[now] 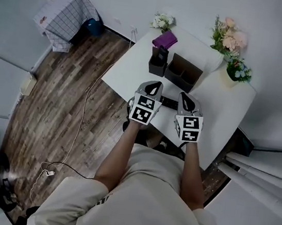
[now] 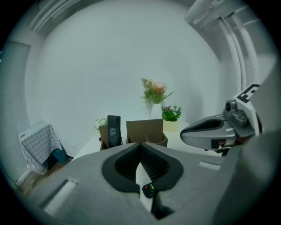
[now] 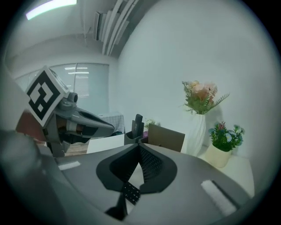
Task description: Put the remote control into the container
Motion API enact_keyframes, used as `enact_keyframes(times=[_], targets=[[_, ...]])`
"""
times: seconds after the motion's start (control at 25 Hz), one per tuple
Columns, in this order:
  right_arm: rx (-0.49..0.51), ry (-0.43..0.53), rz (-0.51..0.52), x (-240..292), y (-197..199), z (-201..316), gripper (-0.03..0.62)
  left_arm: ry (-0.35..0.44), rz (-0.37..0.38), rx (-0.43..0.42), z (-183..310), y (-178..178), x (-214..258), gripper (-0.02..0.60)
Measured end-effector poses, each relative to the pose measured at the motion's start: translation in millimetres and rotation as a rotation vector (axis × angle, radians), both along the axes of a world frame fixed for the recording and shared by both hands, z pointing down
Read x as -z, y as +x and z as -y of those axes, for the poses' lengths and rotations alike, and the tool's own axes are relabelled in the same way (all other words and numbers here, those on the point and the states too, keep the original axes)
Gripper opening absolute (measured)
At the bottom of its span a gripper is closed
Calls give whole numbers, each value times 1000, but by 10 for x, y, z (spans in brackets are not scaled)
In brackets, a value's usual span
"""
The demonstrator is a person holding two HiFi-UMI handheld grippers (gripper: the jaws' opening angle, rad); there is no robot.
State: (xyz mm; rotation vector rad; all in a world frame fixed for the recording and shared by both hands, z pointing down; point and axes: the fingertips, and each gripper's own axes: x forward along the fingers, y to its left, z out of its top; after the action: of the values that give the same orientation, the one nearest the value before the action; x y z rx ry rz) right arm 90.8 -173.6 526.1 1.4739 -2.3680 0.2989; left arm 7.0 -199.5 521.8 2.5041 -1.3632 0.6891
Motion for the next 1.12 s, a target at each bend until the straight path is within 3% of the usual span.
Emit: enact_keyframes(times=[0.32, 0.48, 0.68, 0.84, 1.12], targets=[[-34, 12, -14, -6, 128, -68, 3, 7, 47, -32, 89, 66, -32, 5], [-60, -2, 1, -54, 191, -77, 3, 4, 66, -112, 104, 136, -56, 5], [-85, 10, -38, -97, 262, -97, 3, -37, 227, -290, 167, 134, -325, 5], [-146, -11, -39, -201, 329, -107, 3, -89, 296, -465, 153, 262, -547, 6], [-339, -78, -25, -388, 476, -260, 3, -210, 391, -895, -274, 726, -972, 70]])
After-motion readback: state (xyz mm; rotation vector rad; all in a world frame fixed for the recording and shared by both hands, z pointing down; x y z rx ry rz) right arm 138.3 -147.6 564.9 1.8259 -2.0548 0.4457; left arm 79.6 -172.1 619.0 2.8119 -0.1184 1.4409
